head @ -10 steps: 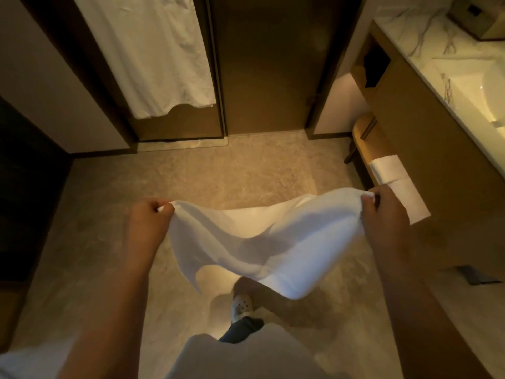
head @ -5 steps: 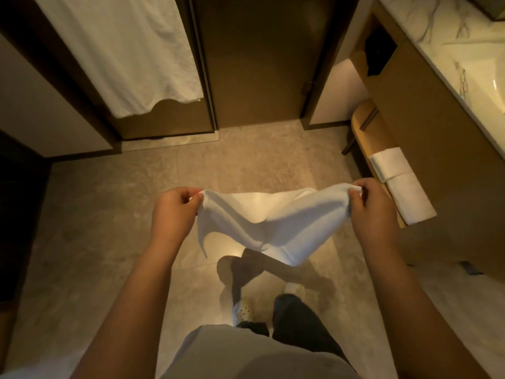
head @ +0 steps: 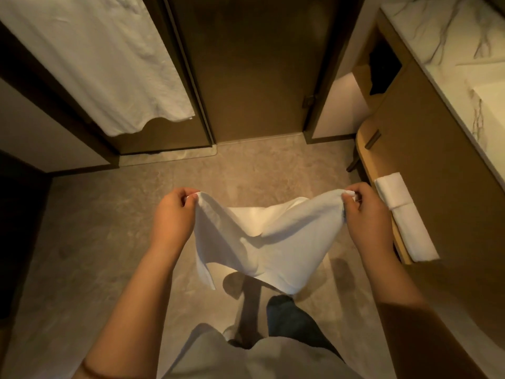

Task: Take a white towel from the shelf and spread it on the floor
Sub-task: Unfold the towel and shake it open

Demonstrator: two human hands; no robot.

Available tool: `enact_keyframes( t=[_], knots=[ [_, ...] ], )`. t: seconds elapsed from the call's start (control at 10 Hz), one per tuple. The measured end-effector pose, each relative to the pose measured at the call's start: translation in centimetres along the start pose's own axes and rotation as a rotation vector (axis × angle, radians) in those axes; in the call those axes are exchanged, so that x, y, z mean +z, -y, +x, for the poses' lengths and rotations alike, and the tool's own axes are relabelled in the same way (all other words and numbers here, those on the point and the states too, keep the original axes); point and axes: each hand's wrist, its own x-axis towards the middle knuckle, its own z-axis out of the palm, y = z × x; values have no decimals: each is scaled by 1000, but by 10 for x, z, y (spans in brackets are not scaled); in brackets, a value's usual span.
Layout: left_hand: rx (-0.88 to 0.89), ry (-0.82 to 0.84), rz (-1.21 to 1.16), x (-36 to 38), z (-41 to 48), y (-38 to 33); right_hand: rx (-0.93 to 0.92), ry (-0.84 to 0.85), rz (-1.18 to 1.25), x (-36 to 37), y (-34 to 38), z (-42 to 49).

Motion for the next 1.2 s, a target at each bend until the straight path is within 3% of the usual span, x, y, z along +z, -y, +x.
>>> enact_keyframes(
  t=[0.4, 0.8, 1.2],
  knots=[
    [-50, 21, -20, 24, 45, -52, 33, 115, -3, 9, -2, 94],
    [-32, 22, 8, 23, 191, -36, 24, 198, -56, 74, 57, 179],
    [21, 76, 0, 21, 302, -61, 65, 89, -111, 115, 101, 248]
  ],
)
